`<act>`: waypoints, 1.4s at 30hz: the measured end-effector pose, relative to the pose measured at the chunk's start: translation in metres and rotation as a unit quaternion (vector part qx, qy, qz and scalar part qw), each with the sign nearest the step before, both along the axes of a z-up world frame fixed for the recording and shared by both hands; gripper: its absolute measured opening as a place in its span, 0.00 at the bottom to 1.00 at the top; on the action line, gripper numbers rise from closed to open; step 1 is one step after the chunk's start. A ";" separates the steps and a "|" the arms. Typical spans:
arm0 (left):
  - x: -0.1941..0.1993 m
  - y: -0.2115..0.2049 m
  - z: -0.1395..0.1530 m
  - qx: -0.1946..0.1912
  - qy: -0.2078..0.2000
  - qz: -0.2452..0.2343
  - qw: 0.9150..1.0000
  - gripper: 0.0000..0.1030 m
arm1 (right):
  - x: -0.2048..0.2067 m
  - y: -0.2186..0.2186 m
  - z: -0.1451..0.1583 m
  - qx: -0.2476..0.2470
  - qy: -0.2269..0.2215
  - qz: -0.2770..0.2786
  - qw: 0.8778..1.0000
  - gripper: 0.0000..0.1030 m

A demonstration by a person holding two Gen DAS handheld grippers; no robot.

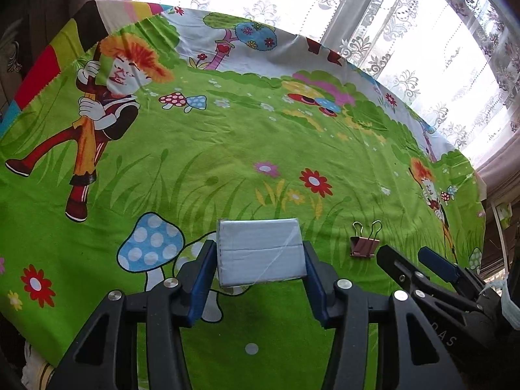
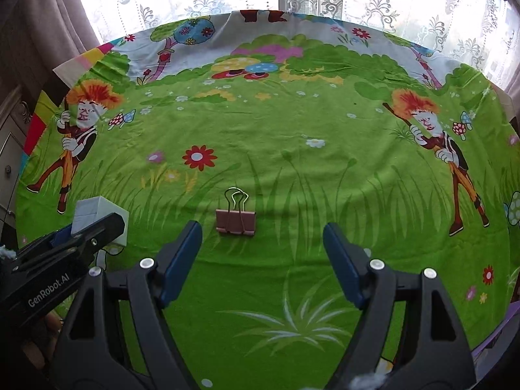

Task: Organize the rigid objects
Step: 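Grasp the small white box with the left gripper while the right grasps the pink binder clip, then carry the white box and pink clip over the purple storage box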

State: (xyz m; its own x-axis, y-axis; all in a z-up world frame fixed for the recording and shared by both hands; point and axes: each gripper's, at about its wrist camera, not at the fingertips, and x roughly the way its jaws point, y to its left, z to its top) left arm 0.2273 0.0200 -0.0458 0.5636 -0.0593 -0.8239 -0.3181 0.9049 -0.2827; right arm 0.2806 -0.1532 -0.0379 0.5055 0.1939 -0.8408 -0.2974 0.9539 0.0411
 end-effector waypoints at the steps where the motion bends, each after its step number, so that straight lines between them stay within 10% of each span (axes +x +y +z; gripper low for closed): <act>1: 0.000 0.002 -0.001 -0.004 -0.002 0.002 1.000 0.50 | 0.002 0.003 -0.002 -0.002 0.002 0.002 1.000 0.77; 15: 0.002 0.004 -0.007 -0.029 -0.015 -0.004 0.999 0.50 | 0.017 0.019 -0.031 -0.037 0.012 -0.001 0.999 0.66; 21: 0.001 0.001 -0.006 -0.033 -0.020 -0.012 0.999 0.50 | 0.014 0.021 -0.030 -0.032 0.006 0.009 0.999 0.35; 42: -0.011 -0.012 0.012 -0.013 -0.049 -0.030 0.998 0.50 | -0.027 -0.013 0.009 -0.005 -0.019 -0.024 1.000 0.35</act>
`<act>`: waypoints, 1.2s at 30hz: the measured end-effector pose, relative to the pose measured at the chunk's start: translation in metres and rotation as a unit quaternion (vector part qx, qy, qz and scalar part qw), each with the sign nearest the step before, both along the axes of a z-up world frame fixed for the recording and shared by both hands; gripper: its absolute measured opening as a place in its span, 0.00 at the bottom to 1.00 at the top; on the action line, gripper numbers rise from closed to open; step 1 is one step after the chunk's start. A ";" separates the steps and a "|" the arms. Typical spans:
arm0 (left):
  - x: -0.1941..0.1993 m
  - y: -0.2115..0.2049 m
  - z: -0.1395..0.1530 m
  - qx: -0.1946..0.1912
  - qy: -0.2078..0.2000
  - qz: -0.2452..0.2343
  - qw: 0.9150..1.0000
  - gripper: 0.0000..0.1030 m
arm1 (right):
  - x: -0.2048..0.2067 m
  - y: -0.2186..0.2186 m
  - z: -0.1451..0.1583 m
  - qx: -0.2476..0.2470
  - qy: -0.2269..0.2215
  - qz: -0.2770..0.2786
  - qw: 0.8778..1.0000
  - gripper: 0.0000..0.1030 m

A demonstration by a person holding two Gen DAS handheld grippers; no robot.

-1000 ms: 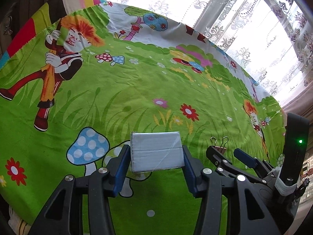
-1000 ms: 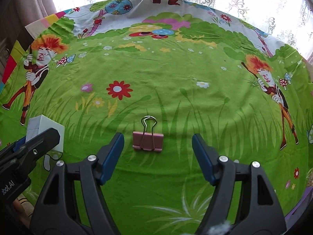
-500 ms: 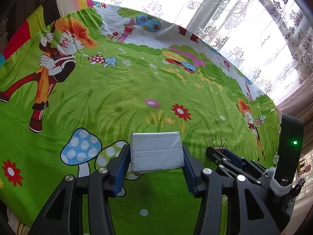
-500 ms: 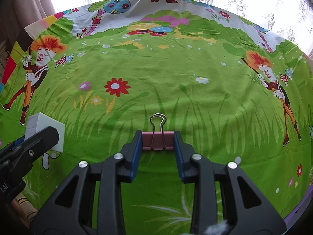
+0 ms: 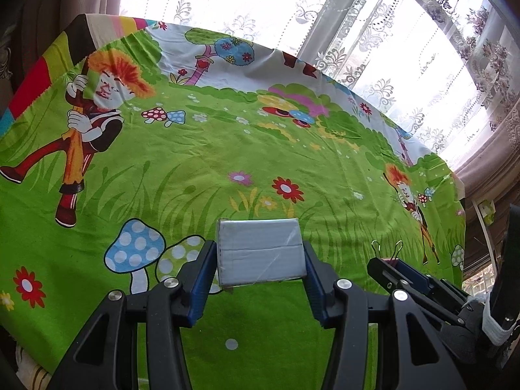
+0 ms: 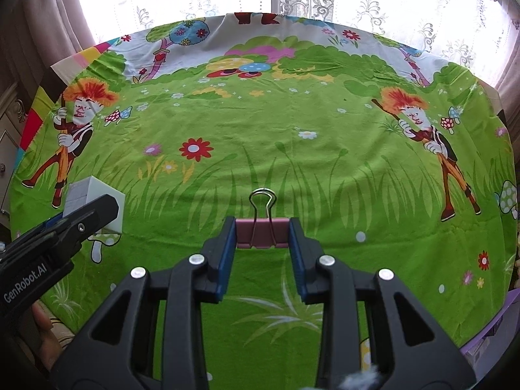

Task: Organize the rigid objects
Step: 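Carry the white box and pink clip over the purple storage box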

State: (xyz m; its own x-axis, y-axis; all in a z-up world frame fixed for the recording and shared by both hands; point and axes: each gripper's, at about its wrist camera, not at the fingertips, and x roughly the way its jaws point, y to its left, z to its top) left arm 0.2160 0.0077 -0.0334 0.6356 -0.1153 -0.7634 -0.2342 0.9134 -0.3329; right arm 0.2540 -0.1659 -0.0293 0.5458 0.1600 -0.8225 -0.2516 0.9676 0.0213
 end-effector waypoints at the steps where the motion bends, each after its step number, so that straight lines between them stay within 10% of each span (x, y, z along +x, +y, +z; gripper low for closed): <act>1: -0.002 -0.002 0.002 0.001 -0.002 -0.002 1.000 0.50 | -0.003 -0.003 0.003 0.000 -0.002 -0.002 1.000 0.35; 20: -0.047 -0.090 0.060 0.013 -0.046 -0.116 0.992 0.50 | -0.083 -0.092 0.050 0.033 -0.036 -0.066 0.997 0.35; 36: -0.105 -0.210 0.081 -0.013 -0.040 -0.268 0.963 0.50 | -0.178 -0.200 0.083 0.032 -0.065 -0.135 0.988 0.35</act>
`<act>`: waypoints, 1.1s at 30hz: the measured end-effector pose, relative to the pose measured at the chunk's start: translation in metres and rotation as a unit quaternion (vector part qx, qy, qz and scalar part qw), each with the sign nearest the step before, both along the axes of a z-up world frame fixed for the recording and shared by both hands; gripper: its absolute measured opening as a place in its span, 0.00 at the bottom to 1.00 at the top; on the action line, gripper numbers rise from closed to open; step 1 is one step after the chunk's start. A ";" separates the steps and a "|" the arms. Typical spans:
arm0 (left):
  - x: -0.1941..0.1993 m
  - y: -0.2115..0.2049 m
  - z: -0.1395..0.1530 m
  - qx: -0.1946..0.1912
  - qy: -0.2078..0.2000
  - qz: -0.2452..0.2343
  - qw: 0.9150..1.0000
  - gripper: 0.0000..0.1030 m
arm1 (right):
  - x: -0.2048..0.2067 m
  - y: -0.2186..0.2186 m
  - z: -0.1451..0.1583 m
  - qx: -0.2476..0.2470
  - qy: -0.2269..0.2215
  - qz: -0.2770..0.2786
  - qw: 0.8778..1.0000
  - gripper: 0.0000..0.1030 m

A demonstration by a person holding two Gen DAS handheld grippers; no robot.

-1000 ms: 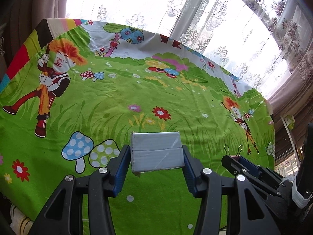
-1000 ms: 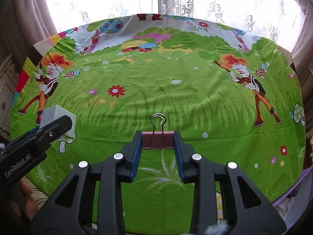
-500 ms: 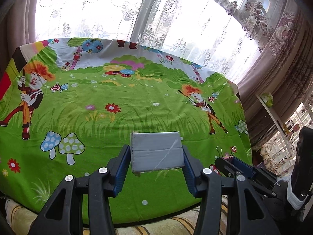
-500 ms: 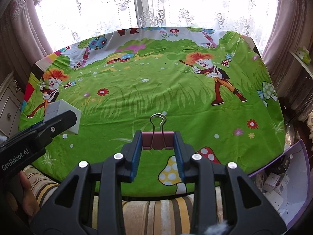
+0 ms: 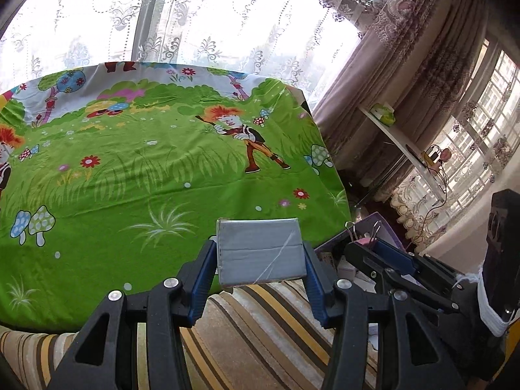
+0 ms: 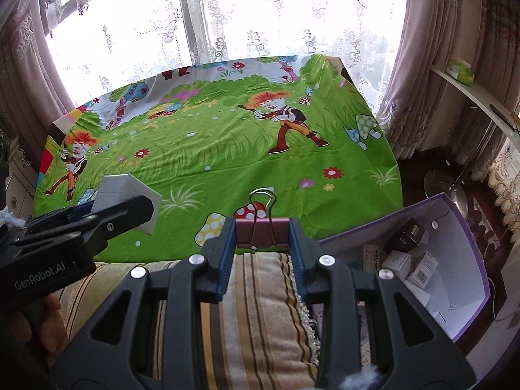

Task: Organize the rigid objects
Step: 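Carry the white box and pink clip over the purple storage box, then open both grippers to drop the white box and pink clip into the storage box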

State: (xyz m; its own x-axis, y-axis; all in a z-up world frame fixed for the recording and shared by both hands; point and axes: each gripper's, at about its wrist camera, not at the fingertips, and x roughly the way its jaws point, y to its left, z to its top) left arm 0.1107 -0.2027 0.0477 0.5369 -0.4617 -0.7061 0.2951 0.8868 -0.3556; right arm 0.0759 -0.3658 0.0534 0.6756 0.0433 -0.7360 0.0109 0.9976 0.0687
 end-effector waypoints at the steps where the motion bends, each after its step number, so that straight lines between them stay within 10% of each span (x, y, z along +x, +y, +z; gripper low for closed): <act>1: -0.003 -0.008 0.000 -0.002 0.003 -0.010 1.000 0.50 | -0.006 -0.008 0.001 0.000 -0.001 -0.007 1.000 0.35; 21: -0.038 -0.125 -0.015 -0.022 0.044 -0.142 0.989 0.59 | -0.082 -0.127 0.003 -0.035 -0.005 -0.165 0.986 0.36; 26: -0.039 -0.125 -0.020 -0.021 0.059 -0.143 0.988 0.66 | -0.092 -0.124 0.008 -0.039 -0.016 -0.169 0.985 0.68; 33: -0.061 -0.116 -0.040 -0.012 0.125 -0.136 0.983 0.72 | -0.106 -0.123 0.009 -0.047 -0.014 -0.170 0.984 0.75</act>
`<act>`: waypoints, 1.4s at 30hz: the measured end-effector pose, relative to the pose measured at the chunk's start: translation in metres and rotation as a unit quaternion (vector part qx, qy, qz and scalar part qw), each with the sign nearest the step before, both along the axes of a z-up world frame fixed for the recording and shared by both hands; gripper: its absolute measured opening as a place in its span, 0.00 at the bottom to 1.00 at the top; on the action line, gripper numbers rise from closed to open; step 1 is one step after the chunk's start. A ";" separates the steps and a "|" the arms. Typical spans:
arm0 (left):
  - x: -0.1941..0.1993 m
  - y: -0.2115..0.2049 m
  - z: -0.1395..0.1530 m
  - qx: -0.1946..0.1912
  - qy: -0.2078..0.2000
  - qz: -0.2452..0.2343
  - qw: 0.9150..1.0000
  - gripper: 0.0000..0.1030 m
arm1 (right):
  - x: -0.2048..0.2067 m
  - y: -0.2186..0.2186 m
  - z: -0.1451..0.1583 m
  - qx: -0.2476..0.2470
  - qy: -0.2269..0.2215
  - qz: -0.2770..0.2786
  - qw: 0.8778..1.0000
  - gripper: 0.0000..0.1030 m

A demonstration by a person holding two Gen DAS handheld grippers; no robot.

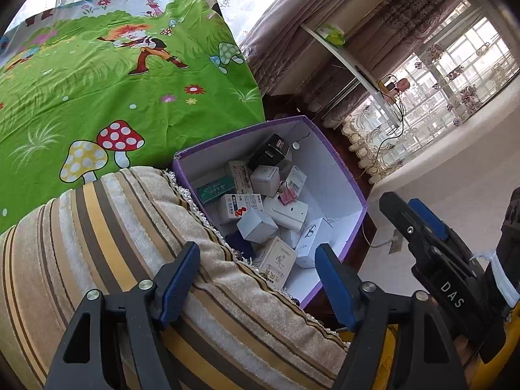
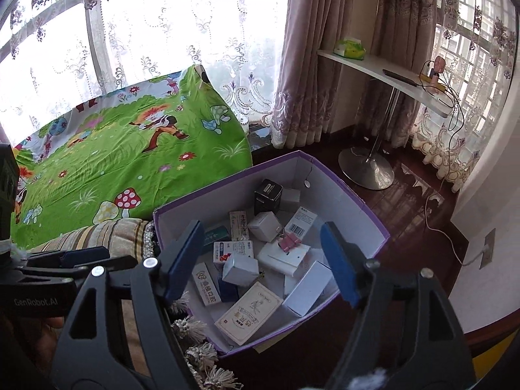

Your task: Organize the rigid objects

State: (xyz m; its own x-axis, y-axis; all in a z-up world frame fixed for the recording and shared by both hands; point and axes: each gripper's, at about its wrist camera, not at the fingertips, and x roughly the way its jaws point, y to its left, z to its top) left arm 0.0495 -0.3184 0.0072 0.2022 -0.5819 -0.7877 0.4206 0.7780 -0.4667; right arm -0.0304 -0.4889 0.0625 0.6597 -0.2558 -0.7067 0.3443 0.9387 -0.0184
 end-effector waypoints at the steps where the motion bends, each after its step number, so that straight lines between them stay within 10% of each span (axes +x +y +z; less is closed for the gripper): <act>1: -0.005 0.000 0.002 0.006 -0.010 -0.003 1.000 0.72 | -0.003 0.000 0.000 -0.001 0.001 -0.001 1.000 0.75; 15: -0.008 -0.006 0.002 0.001 -0.010 -0.022 1.000 0.94 | -0.013 -0.005 -0.008 0.003 0.014 -0.010 1.000 0.76; 42: -0.008 -0.007 0.001 0.008 -0.020 -0.022 1.000 0.94 | -0.011 -0.006 -0.016 0.011 0.027 -0.007 1.000 0.76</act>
